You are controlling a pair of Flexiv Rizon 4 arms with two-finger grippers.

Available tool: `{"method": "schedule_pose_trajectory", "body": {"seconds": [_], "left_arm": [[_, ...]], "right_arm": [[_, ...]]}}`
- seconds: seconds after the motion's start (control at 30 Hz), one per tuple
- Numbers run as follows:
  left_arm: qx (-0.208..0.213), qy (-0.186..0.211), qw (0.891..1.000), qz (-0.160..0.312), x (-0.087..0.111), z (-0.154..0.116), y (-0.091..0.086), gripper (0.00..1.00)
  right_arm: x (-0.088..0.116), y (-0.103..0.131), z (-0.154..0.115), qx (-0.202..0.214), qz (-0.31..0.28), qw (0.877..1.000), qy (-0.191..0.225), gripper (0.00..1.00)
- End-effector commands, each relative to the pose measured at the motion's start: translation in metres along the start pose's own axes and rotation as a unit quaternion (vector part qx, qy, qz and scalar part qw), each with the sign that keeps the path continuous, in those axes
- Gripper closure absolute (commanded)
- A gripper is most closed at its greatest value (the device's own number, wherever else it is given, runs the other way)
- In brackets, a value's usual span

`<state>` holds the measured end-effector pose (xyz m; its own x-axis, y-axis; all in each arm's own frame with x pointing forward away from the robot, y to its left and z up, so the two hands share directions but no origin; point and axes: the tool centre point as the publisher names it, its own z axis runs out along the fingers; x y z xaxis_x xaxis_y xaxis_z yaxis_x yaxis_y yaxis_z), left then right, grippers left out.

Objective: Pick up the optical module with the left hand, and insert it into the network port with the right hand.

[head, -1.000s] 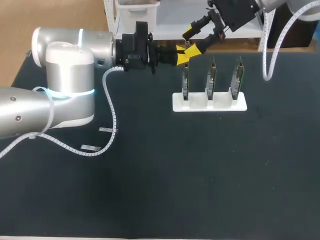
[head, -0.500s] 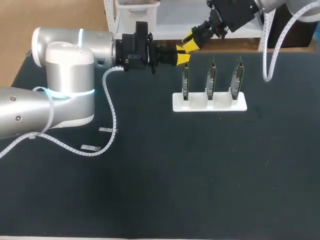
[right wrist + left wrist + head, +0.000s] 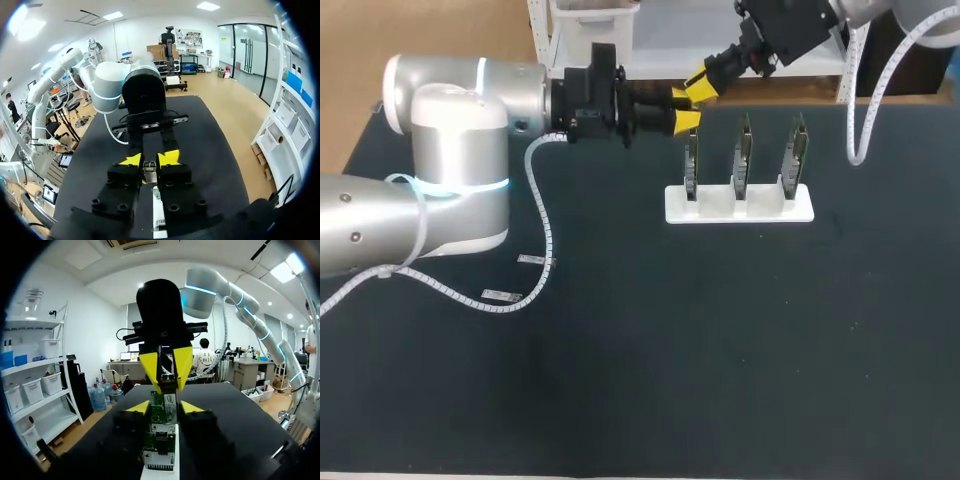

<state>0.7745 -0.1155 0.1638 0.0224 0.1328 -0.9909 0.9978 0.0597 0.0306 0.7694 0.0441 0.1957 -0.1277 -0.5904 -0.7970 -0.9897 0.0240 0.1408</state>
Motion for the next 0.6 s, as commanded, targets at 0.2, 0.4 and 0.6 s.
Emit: {"method": "schedule_pose_trajectory", "body": {"seconds": [0.2,0.4,0.6], "left_arm": [[-0.002,0.005,1.000,0.011,-0.004,-0.001,0.001,0.00],[0.005,0.048,0.997,0.057,-0.016,-0.012,0.003,0.00],[0.011,0.083,0.995,0.045,-0.011,-0.025,0.007,0.00]], "right_arm": [[0.003,0.007,-0.002,0.010,0.004,1.000,-0.004,1.00],[0.006,0.008,-0.004,0.014,0.009,1.000,-0.009,1.00],[0.008,0.008,-0.005,0.019,0.013,1.000,-0.015,1.00]]}}
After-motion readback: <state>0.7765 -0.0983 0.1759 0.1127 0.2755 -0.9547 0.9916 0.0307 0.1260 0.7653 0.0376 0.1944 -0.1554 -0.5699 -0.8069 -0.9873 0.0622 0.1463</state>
